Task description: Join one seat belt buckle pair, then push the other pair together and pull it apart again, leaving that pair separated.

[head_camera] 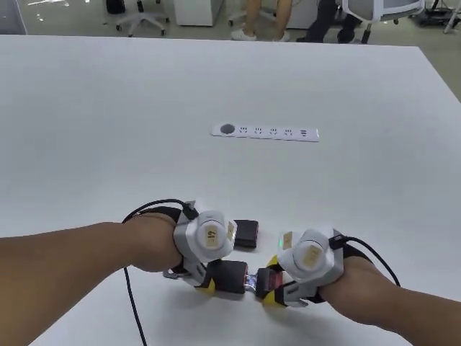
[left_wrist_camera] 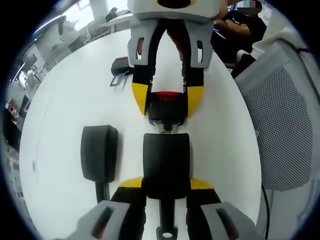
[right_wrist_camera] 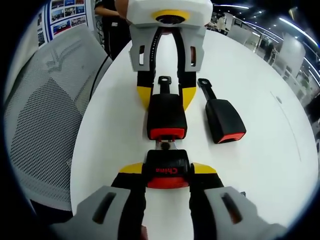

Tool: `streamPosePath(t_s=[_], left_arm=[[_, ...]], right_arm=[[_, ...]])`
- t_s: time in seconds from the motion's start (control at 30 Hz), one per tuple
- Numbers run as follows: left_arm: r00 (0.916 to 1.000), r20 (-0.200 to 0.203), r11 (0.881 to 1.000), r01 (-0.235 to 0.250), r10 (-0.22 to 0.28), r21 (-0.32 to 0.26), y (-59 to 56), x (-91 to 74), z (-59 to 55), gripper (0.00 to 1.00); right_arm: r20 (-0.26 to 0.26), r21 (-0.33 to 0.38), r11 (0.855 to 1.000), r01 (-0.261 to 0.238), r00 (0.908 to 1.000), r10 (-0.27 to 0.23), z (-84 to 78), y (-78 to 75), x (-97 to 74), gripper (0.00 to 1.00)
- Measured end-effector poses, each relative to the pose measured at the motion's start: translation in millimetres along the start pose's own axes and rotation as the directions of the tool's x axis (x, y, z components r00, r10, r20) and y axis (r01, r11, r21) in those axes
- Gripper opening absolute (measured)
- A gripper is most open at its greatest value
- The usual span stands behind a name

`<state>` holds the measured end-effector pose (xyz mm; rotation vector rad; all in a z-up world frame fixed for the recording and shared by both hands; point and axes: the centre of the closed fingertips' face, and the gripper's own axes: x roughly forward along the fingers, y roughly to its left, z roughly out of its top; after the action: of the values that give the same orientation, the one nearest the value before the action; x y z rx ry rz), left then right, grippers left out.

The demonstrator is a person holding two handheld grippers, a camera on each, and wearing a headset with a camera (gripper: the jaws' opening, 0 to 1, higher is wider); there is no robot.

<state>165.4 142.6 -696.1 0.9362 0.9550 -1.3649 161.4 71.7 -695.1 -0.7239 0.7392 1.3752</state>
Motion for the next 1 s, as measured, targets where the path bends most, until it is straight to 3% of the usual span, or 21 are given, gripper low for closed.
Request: streamPosePath(t_s=[0.27,0.3,0.33,0.4,1.0], left_arm=[[0.9999,-0.010,1.000,-0.003,0.003,0.009,-1.2,1.4,1.5,0.30],[0.9999,-0.015,1.000,-0.006,0.006,0.006,-1.1,1.2,0.4,0.30],[1.0000,-0.003,1.000,-0.010,0.010,0.001,-1.2,0.8,1.0,0.30],[0.9999,0.003,1.000,-0.012,0.012,-0.006,-2.2,0.2,0.1,0.30],[0.9999,-0.002,1.000,-0.017,0.017,-0.006,-3.7,1.7,1.4,0.31]], right_arm=[[-0.010,-0.019,1.000,0.015,0.9998,-0.015,10.7,0.2,5.8,0.31],[-0.034,-0.001,1.000,0.020,0.9992,-0.020,5.5,-1.1,4.0,0.31],[-0.011,-0.013,1.000,0.012,0.9999,-0.013,9.0,-0.5,5.6,0.31],[-0.010,-0.009,1.000,0.017,0.9998,-0.017,7.2,-1.8,5.7,0.31],[-0.041,-0.005,1.000,0.018,0.9990,-0.018,10.1,-0.3,9.7,0.31]])
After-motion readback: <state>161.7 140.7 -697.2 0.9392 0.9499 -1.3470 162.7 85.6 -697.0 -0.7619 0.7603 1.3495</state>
